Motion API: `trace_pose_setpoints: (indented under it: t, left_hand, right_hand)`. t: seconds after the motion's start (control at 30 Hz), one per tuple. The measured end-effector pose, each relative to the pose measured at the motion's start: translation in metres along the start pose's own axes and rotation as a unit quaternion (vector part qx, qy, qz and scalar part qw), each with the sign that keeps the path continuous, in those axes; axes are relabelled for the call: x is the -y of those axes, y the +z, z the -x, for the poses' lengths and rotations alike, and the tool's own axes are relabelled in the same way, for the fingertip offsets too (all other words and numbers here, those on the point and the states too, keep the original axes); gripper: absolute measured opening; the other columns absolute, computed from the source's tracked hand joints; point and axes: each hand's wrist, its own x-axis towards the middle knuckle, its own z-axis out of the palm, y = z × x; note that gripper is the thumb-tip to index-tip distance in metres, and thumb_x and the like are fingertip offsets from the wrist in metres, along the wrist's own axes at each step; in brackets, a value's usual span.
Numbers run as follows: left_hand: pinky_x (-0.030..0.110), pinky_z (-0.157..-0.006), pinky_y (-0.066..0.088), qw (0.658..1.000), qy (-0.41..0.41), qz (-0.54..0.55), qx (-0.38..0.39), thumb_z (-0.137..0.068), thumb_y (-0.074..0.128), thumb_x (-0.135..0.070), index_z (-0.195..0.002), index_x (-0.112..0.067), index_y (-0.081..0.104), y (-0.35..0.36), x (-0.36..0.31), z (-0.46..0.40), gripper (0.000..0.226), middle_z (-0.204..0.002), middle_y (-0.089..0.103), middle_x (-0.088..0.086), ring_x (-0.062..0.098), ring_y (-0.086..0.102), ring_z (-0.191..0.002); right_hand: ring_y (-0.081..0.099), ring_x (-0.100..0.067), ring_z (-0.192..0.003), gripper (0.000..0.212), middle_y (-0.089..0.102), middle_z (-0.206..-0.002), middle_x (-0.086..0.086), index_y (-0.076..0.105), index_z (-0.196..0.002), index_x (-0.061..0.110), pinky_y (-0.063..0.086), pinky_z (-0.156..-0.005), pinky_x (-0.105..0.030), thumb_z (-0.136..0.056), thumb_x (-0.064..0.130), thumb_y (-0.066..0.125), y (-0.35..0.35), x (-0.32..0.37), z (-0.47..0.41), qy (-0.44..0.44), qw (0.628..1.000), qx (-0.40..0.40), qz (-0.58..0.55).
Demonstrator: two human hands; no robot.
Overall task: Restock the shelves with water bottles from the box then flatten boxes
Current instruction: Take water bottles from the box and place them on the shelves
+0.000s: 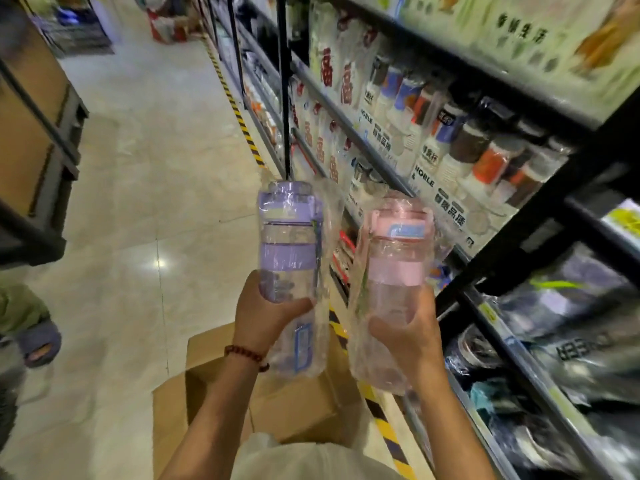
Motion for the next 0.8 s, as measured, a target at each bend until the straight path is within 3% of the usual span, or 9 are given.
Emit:
trace_pose_setpoints:
  t: [0.17,0.33,0.43,0.53,0.67,0.8]
  left_hand:
    - [0.026,-0.064,0.048,0.998,0.034,-0.001,0.062,-0.033,0.072,-0.047,-0.085,-0.023,0.054,0.01,-0.011,0.005,0.06,-0.087,0.067,-0.001,0.012,0.065,-0.077]
    - [0.028,-0.062,0.049,0.986,0.076,-0.019,0.147,-0.032,0.071,-0.047,-0.084,-0.023,0.057,0.015,-0.021,0.01,0.059,-0.084,0.068,0.002,0.016,0.066,-0.075]
    - [0.021,-0.058,0.046,0.974,0.092,-0.035,0.206,-0.035,0.076,-0.041,-0.097,-0.012,0.058,0.013,-0.017,0.023,0.071,-0.086,0.066,0.003,0.017,0.064,-0.075]
    - [0.019,-0.057,0.048,0.959,0.078,-0.036,0.269,-0.04,0.078,-0.031,-0.106,-0.013,0.057,0.006,-0.004,0.042,0.071,-0.091,0.065,0.001,0.013,0.063,-0.077]
    - [0.029,-0.06,0.053,0.933,0.039,-0.053,0.353,-0.039,0.081,-0.035,-0.104,-0.017,0.059,0.007,0.024,0.07,0.071,-0.093,0.067,0.002,0.019,0.066,-0.082]
    - [0.05,-0.076,0.056,0.894,0.031,-0.076,0.441,-0.039,0.085,-0.037,-0.103,-0.019,0.061,0.019,0.039,0.111,0.071,-0.093,0.071,0.004,0.026,0.069,-0.084]
  right_hand:
    - [0.06,-0.004,-0.094,0.072,0.058,-0.105,0.016,0.042,-0.108,0.045,0.05,-0.074,-0.03,-0.049,0.027,0.079,-0.022,0.002,0.026,-0.007,0.997,-0.067,-0.039]
    - [0.055,-0.01,-0.101,0.086,0.053,-0.112,0.014,0.036,-0.132,0.031,0.043,-0.08,-0.029,-0.061,0.018,0.083,-0.032,0.0,0.066,-0.003,0.987,-0.162,-0.023]
    - [0.053,-0.01,-0.1,0.085,0.052,-0.109,0.018,0.036,-0.134,0.029,0.042,-0.079,-0.028,-0.065,0.013,0.082,-0.03,-0.007,0.101,0.011,0.973,-0.23,-0.03]
    - [0.054,-0.006,-0.097,0.083,0.049,-0.106,0.027,0.036,-0.129,0.034,0.042,-0.076,-0.026,-0.063,0.015,0.082,-0.022,-0.014,0.143,0.037,0.953,-0.294,-0.054]
    - [0.049,0.012,-0.091,0.08,0.044,-0.104,0.031,0.035,-0.13,0.032,0.04,-0.079,-0.024,-0.068,0.011,0.08,-0.01,-0.031,0.209,0.087,0.922,-0.373,-0.063]
    - [0.049,0.002,-0.085,0.076,0.043,-0.097,0.029,0.036,-0.129,0.027,0.041,-0.078,-0.027,-0.069,0.011,0.08,-0.009,-0.047,0.28,0.148,0.876,-0.455,-0.057]
